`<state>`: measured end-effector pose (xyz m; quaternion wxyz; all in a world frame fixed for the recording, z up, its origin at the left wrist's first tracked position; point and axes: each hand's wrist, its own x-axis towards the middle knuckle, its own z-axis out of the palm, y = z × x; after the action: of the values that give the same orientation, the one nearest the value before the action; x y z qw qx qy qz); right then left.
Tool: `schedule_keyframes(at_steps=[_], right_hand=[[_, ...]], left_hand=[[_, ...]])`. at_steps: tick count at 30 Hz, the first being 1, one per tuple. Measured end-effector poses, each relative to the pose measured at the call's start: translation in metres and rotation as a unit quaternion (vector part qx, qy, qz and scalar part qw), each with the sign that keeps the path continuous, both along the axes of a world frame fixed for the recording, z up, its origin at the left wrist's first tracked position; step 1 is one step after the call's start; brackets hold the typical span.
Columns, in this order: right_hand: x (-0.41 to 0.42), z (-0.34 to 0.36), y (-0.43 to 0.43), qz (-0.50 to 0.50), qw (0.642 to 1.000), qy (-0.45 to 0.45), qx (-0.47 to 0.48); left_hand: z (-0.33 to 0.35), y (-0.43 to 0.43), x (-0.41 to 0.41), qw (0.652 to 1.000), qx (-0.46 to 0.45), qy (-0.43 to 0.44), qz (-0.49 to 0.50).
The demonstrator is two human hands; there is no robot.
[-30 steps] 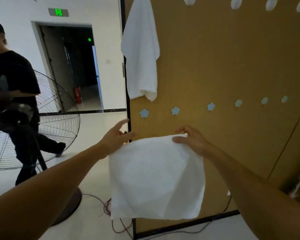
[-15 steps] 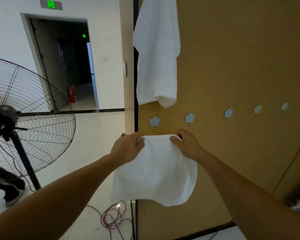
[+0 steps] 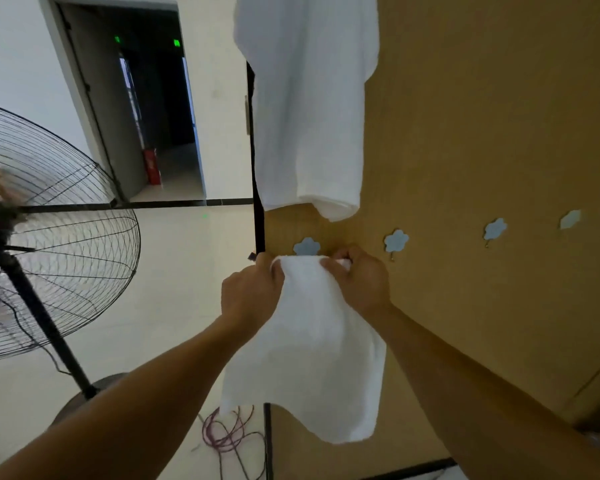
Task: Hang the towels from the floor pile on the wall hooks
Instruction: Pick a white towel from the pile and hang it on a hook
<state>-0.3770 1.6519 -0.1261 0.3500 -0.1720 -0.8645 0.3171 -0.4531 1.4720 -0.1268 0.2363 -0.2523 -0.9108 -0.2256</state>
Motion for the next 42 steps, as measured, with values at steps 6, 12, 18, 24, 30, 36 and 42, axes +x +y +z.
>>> schedule_keyframes(at_steps=[6, 12, 18, 24, 30, 36, 42], right_hand=[[-0.025, -0.019, 0.004, -0.030, 0.995, 0.049, 0.083], [-0.028, -0.034, 0.004, -0.013, 0.998, -0.019, 0.054], [-0.024, -0.024, 0.001, 0.020, 0.994, -0.105, -0.025], [-0.013, -0.031, -0.014, -0.045, 0.981, 0.054, 0.180], [-0.007, -0.048, -0.012, 0.188, 0.982, 0.018, 0.023], [-0.008, -0.056, -0.012, 0.193, 0.980, -0.048, -0.008], [-0.013, -0.057, -0.022, 0.181, 0.969, -0.060, -0.158]], left_hand=[[-0.014, 0.016, -0.004, 0.990, 0.117, -0.058, 0.060], [-0.036, 0.026, -0.001, 0.987, 0.089, -0.109, 0.079], [-0.022, 0.046, 0.001, 0.964, 0.000, -0.256, 0.070], [-0.022, 0.040, 0.014, 0.995, -0.067, 0.044, 0.055], [-0.023, 0.034, 0.008, 0.988, 0.052, -0.051, -0.138], [-0.040, 0.035, 0.015, 0.972, 0.130, -0.145, -0.135], [-0.039, 0.041, 0.016, 0.943, 0.197, -0.250, -0.099]])
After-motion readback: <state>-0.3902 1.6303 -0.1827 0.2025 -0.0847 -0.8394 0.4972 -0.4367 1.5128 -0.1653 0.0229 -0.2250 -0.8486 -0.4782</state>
